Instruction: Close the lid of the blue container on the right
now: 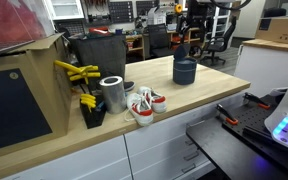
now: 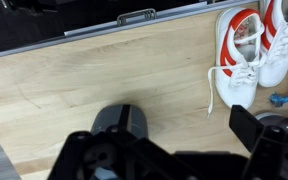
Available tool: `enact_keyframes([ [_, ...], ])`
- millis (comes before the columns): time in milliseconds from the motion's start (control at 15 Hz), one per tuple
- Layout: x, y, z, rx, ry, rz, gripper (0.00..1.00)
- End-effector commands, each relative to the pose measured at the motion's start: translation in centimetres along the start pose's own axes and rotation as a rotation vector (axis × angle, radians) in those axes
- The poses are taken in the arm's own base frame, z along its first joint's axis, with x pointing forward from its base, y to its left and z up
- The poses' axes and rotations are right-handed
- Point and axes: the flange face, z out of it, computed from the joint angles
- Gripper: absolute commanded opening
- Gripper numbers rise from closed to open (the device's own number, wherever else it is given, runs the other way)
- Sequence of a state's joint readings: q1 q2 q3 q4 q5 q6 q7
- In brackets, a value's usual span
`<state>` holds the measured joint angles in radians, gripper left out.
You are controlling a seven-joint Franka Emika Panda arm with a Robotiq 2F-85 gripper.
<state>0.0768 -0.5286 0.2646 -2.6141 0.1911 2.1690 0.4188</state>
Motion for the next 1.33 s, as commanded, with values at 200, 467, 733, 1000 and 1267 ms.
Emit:
enact_keyframes([
  [200, 7.2, -3.4, 0.7, -0.033, 0.011, 0.027, 1.0],
  [467, 10.4, -4.5, 0.4, -0.014, 0.064, 0.057, 1.0],
  [733, 13.4, -4.6, 0.2, 0.017, 0.126, 0.081, 1.0],
  [1000, 16.4, -3.6, 0.5, 0.027, 0.189, 0.087, 1.0],
  [1267, 18.7, -2.1, 0.9, 0.015, 0.247, 0.08, 0.59],
])
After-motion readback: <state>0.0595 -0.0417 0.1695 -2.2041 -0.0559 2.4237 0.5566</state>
